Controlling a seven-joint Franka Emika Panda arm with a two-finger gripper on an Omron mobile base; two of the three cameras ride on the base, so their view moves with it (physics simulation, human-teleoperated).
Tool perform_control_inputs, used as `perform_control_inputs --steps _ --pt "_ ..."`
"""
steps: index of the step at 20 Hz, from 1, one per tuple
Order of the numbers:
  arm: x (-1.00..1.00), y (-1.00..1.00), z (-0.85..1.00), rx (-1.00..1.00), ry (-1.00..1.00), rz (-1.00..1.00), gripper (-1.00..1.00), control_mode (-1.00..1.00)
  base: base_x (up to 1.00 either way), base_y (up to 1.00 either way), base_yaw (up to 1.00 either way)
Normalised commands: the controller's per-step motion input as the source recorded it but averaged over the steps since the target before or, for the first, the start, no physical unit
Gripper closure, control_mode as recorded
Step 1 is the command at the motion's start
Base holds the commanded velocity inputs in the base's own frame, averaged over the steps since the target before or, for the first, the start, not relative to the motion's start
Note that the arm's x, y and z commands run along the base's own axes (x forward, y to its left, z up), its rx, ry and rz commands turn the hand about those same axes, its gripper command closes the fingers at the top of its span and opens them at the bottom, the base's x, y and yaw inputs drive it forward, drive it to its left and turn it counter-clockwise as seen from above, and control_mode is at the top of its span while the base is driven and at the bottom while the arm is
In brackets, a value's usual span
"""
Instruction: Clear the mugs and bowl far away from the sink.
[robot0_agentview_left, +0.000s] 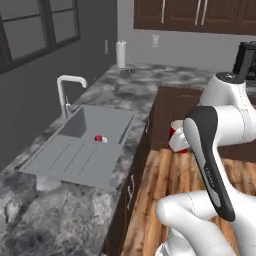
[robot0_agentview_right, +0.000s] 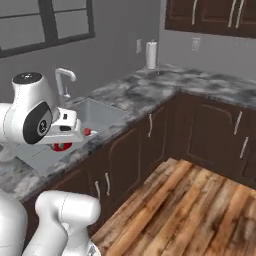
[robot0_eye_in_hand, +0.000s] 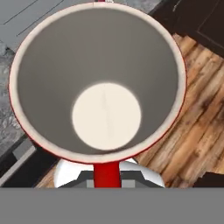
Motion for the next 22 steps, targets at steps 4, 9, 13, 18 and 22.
perform_control_inputs --steps 4,9,13,18,22 --pt "0.0 0.0 0.0 0.0 0.0 0.0 1.0 1.0 0.0 0.0 -1.0" --pt "0.0 0.0 0.0 0.0 0.0 0.0 1.0 1.0 0.0 0.0 -1.0" --pt "0.0 0.0 0.0 0.0 0.0 0.0 1.0 1.0 0.0 0.0 -1.0" --pt "0.0 0.0 0.0 0.0 0.0 0.0 1.0 1.0 0.0 0.0 -1.0" --pt "0.0 0.0 0.0 0.0 0.0 0.0 1.0 1.0 0.0 0.0 -1.0"
